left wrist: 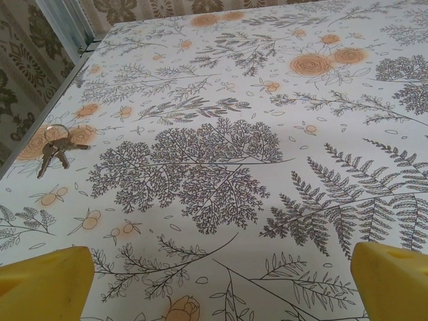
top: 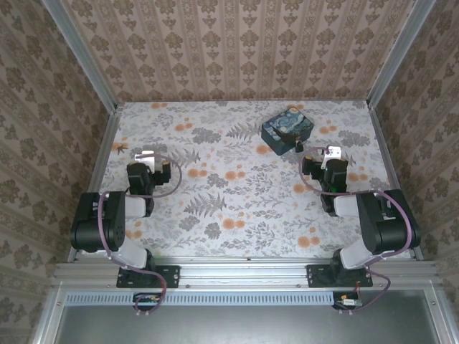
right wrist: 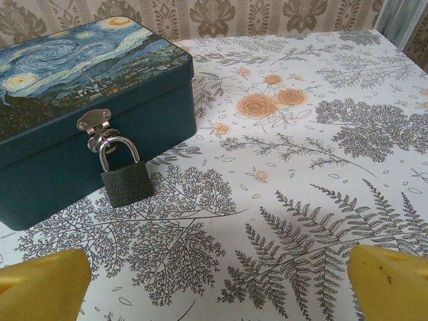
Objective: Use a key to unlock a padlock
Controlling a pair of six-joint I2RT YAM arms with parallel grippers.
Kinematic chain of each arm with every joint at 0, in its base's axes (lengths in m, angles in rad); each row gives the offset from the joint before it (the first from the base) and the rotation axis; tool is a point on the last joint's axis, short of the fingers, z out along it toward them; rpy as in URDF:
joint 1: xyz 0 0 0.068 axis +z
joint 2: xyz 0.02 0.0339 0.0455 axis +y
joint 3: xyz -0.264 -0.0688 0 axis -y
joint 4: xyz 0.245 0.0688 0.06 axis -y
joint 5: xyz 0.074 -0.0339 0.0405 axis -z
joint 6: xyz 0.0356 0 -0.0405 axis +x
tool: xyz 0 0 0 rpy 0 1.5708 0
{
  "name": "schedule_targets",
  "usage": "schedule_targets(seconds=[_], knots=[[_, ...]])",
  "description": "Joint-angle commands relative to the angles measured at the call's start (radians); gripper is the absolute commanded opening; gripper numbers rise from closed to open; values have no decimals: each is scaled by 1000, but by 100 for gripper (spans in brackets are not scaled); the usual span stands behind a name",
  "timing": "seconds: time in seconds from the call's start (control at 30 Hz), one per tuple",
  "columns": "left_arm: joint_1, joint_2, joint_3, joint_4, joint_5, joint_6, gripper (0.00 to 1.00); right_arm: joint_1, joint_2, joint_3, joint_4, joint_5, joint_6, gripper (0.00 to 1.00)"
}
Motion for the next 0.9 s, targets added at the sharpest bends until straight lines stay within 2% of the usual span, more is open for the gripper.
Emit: schedule_targets(seconds=[0.0,0.3,0.37,0.4,0.47,0.57,0.63,0.7,0.87], knots=[[11,-10,15,11,26,-2,100,2,-2,-3,28,3,-16,100],[23,-11,19,3,57,-5,100,2,-2,-3,27,1,-16,100],[45,-19,21,-2,122,-9,88,0,-5,-3,29,-9,-17,100],[45,-50,34,-42,88,-24,86,-1,-22,17,-19,-12,-19,100],[44,-137,151,-331,-28,-67,89,-1,-105,85,-212,16,-10,100],[52,-169,370,-660,-90,-90,94,-1,-242,128,-373,20,12,99],[64,-116,549,-894,-132,-143,94,5,-287,194,-536,2,74,98],[86,-49,702,-1068,-113,-200,94,25,-301,248,-651,-2,121,95],[121,120,978,-1368,-148,-303,89,121,-289,389,-869,-33,169,91]])
